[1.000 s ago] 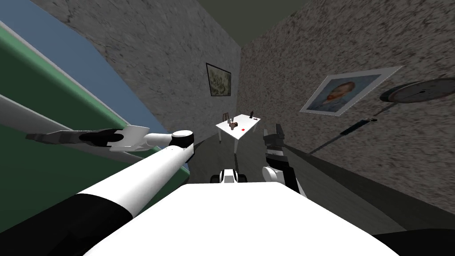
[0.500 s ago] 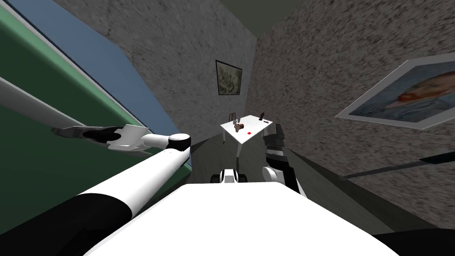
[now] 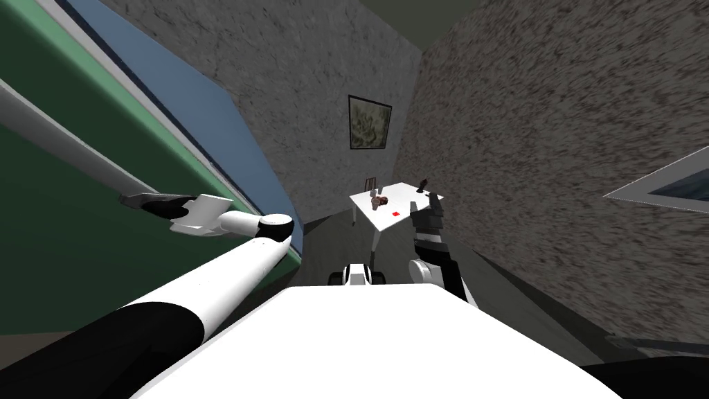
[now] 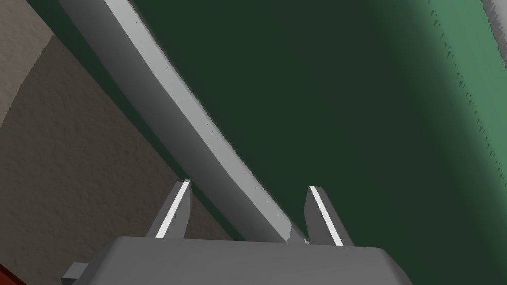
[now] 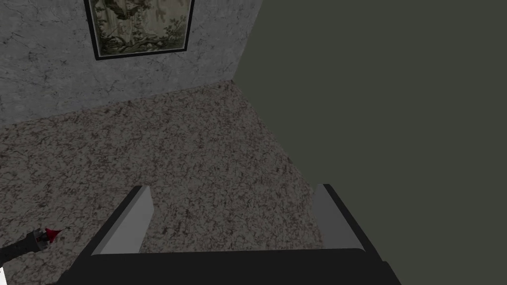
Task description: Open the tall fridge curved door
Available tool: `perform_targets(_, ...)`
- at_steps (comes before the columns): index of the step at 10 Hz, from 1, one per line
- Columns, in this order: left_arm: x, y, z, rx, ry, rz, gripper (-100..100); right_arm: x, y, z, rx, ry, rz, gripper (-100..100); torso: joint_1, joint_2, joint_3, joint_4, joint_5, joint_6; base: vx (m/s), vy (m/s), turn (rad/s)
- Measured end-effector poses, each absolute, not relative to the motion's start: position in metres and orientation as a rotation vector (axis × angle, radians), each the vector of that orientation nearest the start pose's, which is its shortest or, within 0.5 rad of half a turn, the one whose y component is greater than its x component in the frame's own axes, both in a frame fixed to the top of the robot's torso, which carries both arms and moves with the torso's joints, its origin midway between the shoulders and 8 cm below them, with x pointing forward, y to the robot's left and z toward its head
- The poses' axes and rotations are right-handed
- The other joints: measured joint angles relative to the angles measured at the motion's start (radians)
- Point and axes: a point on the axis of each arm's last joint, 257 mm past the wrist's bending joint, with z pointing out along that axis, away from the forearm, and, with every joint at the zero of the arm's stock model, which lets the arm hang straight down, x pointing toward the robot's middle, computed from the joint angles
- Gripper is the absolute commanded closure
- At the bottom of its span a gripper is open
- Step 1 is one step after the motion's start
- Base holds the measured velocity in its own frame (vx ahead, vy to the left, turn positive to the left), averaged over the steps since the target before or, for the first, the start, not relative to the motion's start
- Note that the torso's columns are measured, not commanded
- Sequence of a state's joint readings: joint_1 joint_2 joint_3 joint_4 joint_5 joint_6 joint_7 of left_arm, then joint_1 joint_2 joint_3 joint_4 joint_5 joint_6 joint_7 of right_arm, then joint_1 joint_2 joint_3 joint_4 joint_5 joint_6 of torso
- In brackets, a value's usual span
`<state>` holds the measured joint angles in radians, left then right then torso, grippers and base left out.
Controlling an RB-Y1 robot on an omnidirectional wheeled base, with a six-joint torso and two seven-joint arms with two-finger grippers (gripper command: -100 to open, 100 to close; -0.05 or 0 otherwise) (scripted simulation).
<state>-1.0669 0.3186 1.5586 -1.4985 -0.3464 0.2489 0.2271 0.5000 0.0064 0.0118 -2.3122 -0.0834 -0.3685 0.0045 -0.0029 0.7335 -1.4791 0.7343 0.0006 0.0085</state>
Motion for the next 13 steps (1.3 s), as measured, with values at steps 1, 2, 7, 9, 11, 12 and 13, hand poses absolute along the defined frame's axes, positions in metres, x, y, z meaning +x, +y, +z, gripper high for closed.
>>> perform_targets(1, 0.359, 0.779, 0.054, -1.453, -0.469, -0.923, 100, 0.358, -0.287, 0.013, 0.794, 0.627, 1.343, 0, 0.004, 0.001, 0.0, 0.001, 0.0, -0.003, -0.166, 0.01, 0.039)
perform_targets(2, 0.371, 0.775, 0.055, -1.458, -0.45, -0.947, 100, 0.358, -0.287, 0.013, 0.793, 0.627, 1.344, 0, 0.008, 0.011, 0.006, 0.005, 0.001, -0.007, -0.236, 0.013, 0.014)
perform_targets(7, 0.437, 0.751, 0.065, -1.493, -0.347, -1.075, 100, 0.358, -0.286, 0.013, 0.793, 0.627, 1.344, 0, -0.001, 0.0, 0.0, 0.002, -0.002, -0.008, -0.349, 0.07, 0.047)
perform_targets(9, 0.467, 0.733, 0.067, -1.518, -0.297, -1.131, 100, 0.358, -0.286, 0.013, 0.794, 0.627, 1.344, 0, 0.002, 0.002, 0.002, 0.003, -0.001, -0.008, -0.32, 0.073, 0.026)
perform_targets(11, 0.488, 0.721, 0.067, -1.533, -0.257, -1.171, 100, 0.358, -0.287, 0.013, 0.794, 0.627, 1.343, 0, 0.004, 0.002, 0.002, 0.003, 0.0, -0.009, -0.282, 0.054, 0.025)
perform_targets(12, 0.499, 0.716, 0.07, -1.542, -0.232, -1.194, 100, 0.358, -0.286, 0.013, 0.794, 0.627, 1.344, 0, 0.001, 0.005, 0.003, 0.004, -0.001, -0.008, -0.345, 0.07, 0.071)
perform_targets(13, 0.519, 0.702, 0.065, -1.563, -0.195, -1.225, 100, 0.358, -0.286, 0.013, 0.793, 0.627, 1.344, 0, 0.003, 0.007, 0.005, 0.004, -0.001, -0.008, -0.284, 0.03, 0.009)
